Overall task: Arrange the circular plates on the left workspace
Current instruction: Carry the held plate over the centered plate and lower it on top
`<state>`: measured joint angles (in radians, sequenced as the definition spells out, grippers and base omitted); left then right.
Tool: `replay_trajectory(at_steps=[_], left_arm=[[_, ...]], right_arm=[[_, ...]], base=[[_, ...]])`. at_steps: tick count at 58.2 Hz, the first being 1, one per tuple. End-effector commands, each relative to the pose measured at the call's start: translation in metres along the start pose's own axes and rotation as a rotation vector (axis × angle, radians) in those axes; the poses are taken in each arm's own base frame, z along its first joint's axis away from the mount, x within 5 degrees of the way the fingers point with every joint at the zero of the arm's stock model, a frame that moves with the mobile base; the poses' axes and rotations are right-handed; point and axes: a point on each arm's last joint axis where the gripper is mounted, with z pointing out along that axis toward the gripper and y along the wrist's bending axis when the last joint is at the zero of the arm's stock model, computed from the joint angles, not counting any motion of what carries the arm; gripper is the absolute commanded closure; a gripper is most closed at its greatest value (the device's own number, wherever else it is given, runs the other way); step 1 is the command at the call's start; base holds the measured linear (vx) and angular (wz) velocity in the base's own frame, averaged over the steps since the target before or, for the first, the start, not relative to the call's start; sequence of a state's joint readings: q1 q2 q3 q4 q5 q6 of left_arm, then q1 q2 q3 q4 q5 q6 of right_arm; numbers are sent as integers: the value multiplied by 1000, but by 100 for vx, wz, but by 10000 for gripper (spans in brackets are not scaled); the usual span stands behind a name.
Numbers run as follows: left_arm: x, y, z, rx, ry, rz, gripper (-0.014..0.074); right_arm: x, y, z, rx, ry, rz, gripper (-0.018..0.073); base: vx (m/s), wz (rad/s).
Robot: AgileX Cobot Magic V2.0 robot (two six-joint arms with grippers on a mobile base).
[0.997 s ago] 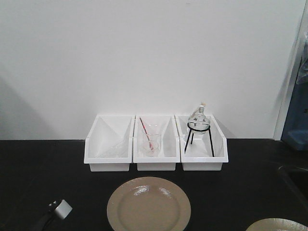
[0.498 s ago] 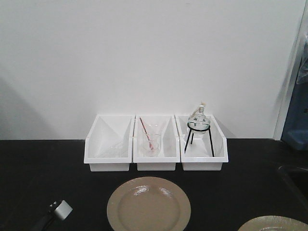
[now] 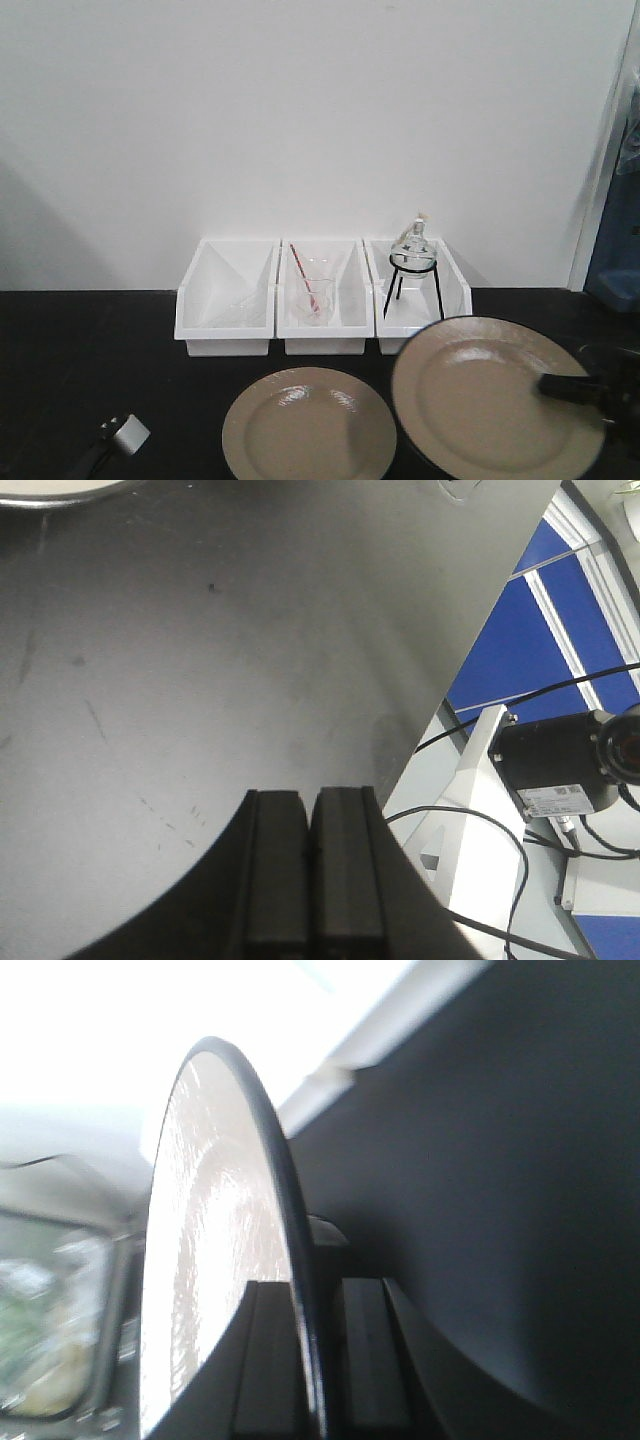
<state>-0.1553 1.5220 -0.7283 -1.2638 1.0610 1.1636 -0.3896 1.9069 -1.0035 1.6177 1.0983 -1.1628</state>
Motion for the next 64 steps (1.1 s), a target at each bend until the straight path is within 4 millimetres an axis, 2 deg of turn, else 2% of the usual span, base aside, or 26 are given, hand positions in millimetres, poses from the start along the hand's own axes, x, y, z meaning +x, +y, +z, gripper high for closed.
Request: replay_trajectory(at_steps=[1,7,13,22,28,44,56,64], left_arm=[[-9,-16,-7,55,-60,11,597],[-9,-16,-7,58,-59,8,597],[-9,-16,-7,58,-59,8,597],[-9,-16,-7,58,-59,8,597],[-9,-16,-7,63,-56,7,597],[-9,-17,-7,70,-54,7,597],[-8,-17,-7,72,-53,6,597],[-8,-18,-7,83,-48,5,597]], right_arm=[[-3,56,21,-201,-45,-20,564],[13,73,62,-107,-1,-43,564],[25,90,92,-20,1,-94,564],[30,116,115,11,-15,-167,564],[32,125,127,6,-11,-178,564],[39,110,166,7,48,-122,564],[41,98,173,26,59,-122,556],[43,98,175,26,71,-200,495]], base=[[0,0],[0,0],[0,0],[0,0],[0,0],[0,0],[0,0],[0,0]])
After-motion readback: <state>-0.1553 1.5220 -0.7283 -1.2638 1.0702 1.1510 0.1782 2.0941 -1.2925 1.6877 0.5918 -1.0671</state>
